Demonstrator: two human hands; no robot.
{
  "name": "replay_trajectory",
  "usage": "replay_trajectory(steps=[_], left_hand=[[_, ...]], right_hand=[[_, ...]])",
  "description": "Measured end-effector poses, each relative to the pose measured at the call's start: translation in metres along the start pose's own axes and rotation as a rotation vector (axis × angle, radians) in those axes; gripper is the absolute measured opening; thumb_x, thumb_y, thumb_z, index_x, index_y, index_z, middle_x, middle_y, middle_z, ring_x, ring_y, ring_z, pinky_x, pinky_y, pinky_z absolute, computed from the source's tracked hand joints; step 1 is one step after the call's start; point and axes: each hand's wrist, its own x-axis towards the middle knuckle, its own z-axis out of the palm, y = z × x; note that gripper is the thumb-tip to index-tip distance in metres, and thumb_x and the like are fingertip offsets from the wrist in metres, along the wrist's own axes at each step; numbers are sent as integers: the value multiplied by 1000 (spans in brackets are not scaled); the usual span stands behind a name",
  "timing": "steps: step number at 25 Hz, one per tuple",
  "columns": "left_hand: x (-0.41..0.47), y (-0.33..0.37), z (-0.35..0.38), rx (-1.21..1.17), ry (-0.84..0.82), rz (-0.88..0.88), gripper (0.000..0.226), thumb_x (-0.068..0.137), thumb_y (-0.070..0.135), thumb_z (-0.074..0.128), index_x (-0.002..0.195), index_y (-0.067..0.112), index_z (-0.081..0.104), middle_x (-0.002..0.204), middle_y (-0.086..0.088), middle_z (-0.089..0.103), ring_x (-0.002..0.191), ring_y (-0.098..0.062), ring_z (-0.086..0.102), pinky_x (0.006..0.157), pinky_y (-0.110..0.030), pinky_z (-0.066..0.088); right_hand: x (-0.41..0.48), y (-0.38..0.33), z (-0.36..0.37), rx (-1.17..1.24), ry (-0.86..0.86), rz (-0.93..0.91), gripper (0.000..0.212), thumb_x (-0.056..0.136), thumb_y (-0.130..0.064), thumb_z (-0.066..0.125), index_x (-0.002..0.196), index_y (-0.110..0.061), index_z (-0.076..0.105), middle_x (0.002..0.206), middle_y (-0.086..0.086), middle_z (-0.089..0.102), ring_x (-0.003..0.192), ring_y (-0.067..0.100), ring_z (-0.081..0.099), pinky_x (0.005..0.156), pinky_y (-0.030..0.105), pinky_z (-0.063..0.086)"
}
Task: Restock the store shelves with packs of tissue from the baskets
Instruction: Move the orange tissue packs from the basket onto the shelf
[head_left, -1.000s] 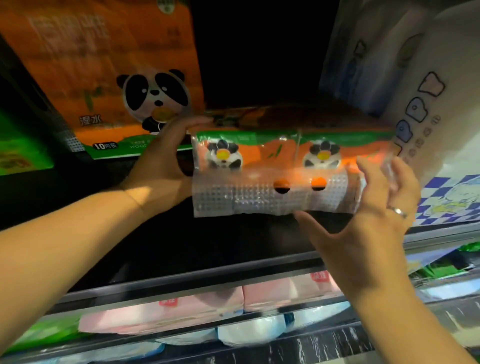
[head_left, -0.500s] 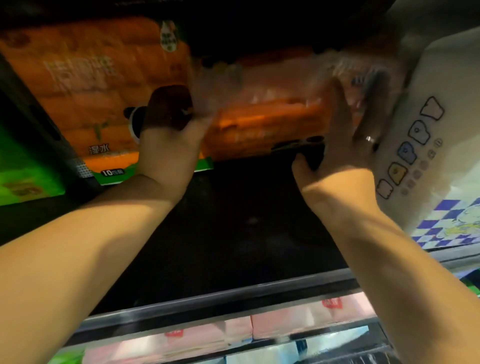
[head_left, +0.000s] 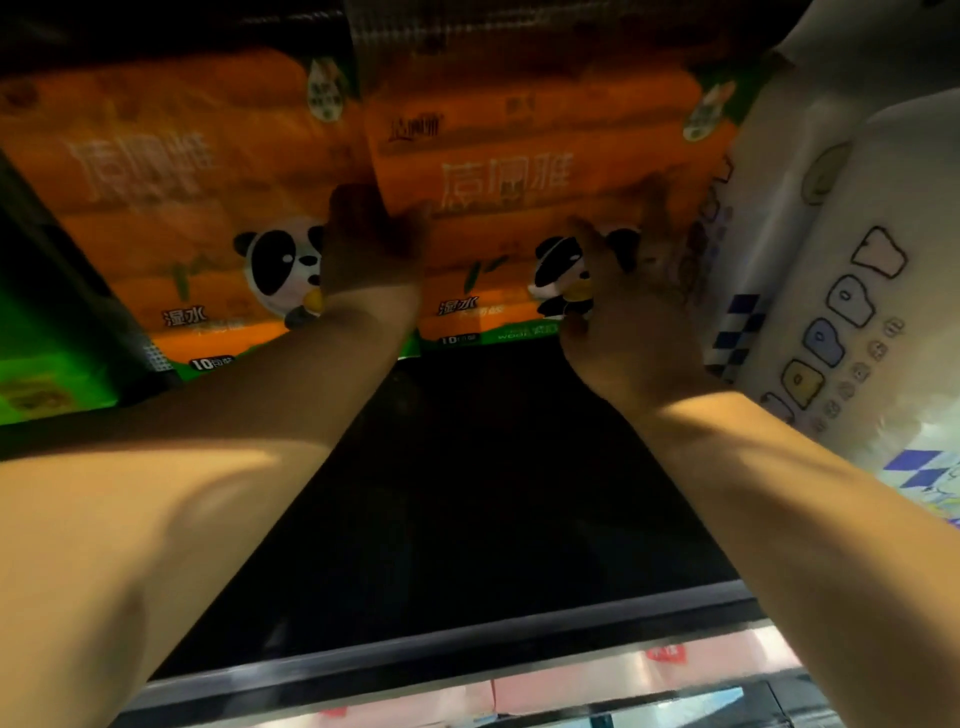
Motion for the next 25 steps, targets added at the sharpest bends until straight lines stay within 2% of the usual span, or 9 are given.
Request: replay_trajectory(steps=[2,3,5,7,10,13,17,20,25], left_hand=[[8,-12,2,94,-22,2,48,100,37,42,137,6,44,137,-14,50,127,-25,45,91,-10,27],[7,-18,1,126,-20,62,52,100,41,39,139,6,42,138,-16,48,128,-28,45,98,-14,30],[-8,-26,-1,239,-69,238,64,95,42,42,143,0,35,138,-26,44,124,-43,45,100,-39,43],[-26,-36,-2,573,-97,384,73,83,31,59,143,-3,33,138,-35,38,120,-57,40,91,-56,44],[-24,-39,-9,808,-129,489,85,67,26,72,142,5,39,139,-27,41,117,-47,36,88,-53,42],[-23,-39,-14,802,-135,528,82,65,28,72,139,6,45,133,-27,45,112,-38,28,89,-53,41],[-27,-37,-21,735,-153,522,78,68,35,59,140,12,42,138,-25,42,121,-47,36,96,-55,38],[-28,-33,-24,690,-179,540,75,71,39,51,140,16,32,138,-26,42,122,-52,40,94,-56,41],[-25,-28,-27,619,-329,322,90,70,61,33,146,11,32,136,-27,43,123,-51,43,93,-52,47]], right_hand=[[5,-4,2,1,-13,1,79,88,-24,58,153,-39,14,161,11,-12,147,37,2,108,47,33],[9,-5,2,-9,-25,12,82,89,-22,58,152,-42,10,160,9,-18,147,38,-2,107,48,34],[21,-5,3,-42,-59,42,85,90,-20,58,151,-45,4,160,8,-21,147,39,-7,105,52,35],[29,-9,6,-65,-113,56,91,90,-21,61,151,-45,-2,159,11,-23,146,43,-5,100,54,39],[32,-16,10,-104,-146,65,99,87,-21,64,151,-40,-9,157,19,-23,144,48,9,89,53,49],[24,-20,7,-57,-198,99,100,87,-26,65,151,-38,-10,158,18,-21,140,46,24,87,46,46],[3,-20,-2,-33,-272,150,96,87,-28,63,151,-41,-8,160,13,-11,140,40,23,96,48,44],[-5,-18,-8,25,-291,185,96,87,-27,63,150,-42,-7,159,9,-20,143,38,19,101,47,44],[-4,-19,-10,118,-194,210,93,88,-28,63,152,-39,-4,160,12,-12,141,40,25,102,43,40]])
